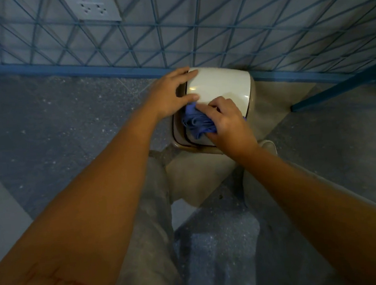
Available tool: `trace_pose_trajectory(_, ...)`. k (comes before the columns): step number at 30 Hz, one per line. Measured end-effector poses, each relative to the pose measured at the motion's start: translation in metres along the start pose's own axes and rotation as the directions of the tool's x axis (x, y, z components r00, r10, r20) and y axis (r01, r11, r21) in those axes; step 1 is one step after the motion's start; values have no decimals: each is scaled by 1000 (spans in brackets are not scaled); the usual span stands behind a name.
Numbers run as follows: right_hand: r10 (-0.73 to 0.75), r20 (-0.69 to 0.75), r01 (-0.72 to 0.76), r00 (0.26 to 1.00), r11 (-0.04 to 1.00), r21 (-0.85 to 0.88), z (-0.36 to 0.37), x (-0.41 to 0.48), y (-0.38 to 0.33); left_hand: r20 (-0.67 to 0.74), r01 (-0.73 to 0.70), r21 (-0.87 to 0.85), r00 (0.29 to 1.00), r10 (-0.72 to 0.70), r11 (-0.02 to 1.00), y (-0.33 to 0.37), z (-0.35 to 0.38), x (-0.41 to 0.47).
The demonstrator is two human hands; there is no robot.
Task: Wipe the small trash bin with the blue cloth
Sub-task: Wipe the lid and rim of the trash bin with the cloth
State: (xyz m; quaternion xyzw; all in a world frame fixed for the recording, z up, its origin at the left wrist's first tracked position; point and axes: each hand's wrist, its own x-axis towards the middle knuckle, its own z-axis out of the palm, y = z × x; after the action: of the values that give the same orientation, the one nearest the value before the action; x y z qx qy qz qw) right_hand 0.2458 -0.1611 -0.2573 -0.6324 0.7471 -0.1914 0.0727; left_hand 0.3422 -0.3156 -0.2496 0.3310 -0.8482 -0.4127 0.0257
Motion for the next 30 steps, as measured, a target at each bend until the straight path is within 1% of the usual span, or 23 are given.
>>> trace_pose_trajectory(2,-58,54,60,997,998,-33,8,-10,1,-7,2,-24,1000,-2,1000,0,0,-1)
trace_pose_trajectory(5,-99,136,108,986,993,-56,16,-21,1,-20,2,-60,1000,-3,998,0,0,-2)
trace_pose_trajectory(7,-100,114,106,988,993,-45,15,-17,0,-16,12,-71,1000,-13,997,0,0,-2)
trace_pose_trajectory(10,-74,7,74,997,997,-26,8,-5,-4,2,11,-59,1000,-11,998,1,-1,-1)
trace_pose_trajectory(12,-51,-22,50,998,998,-29,7,-1,-4,4,11,-48,1000,-11,999,3,-1,0)
trace_pose_trajectory(14,-50,-3,50,999,998,-48,10,-2,-6,-3,10,-42,1000,-11,999,4,-1,-1)
trace_pose_trajectory(18,-92,89,101,992,990,-103,21,-10,-9,-13,12,-68,1000,-13,998,3,0,-2)
trace_pose_trajectory(20,-97,110,109,989,988,-109,21,-10,-10,-14,14,-70,1000,-15,997,3,0,-2)
trace_pose_trajectory(22,-91,88,100,992,989,-105,17,-6,-10,-13,16,-65,1000,-16,998,2,1,-2)
trace_pose_trajectory(27,-55,-21,53,998,995,-88,11,0,-11,-6,11,-49,1000,-11,999,3,0,0)
trace_pose_trajectory(30,-54,5,55,999,993,-100,15,-4,-10,-14,8,-44,1000,-8,999,3,0,0)
